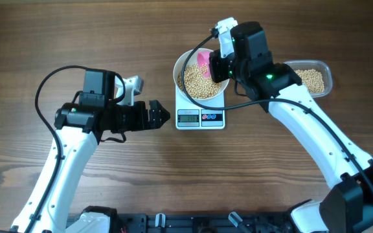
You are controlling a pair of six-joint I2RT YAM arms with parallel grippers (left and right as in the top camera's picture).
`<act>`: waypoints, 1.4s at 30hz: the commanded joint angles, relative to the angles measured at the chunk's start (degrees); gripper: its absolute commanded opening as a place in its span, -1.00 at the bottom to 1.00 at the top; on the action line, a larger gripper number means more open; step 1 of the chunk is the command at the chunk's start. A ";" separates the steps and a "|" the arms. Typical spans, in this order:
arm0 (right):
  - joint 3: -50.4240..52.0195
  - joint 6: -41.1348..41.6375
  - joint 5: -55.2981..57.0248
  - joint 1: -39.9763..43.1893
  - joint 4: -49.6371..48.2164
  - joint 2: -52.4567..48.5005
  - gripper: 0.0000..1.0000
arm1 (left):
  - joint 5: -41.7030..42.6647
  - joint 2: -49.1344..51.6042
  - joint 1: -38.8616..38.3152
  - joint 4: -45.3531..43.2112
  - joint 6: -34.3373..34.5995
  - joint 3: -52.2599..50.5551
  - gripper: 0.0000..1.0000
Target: Scoop item into bowl and weigh 150g on scale
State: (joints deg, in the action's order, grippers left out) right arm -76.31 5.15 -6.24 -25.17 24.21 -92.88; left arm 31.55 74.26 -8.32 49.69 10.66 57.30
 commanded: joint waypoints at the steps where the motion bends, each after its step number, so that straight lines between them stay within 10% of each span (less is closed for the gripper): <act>1: -0.20 2.40 -2.84 0.13 -0.04 1.40 -0.92 | 0.70 -0.09 -0.20 -0.17 0.11 1.18 1.00; 42: -0.20 -7.89 -5.33 2.10 3.39 3.21 -0.91 | 0.70 -0.09 -0.22 -0.17 0.11 1.18 1.00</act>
State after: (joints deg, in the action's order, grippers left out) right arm -76.31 -0.43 -10.50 -23.09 28.08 -91.26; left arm 31.55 74.26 -8.32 49.67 10.66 57.30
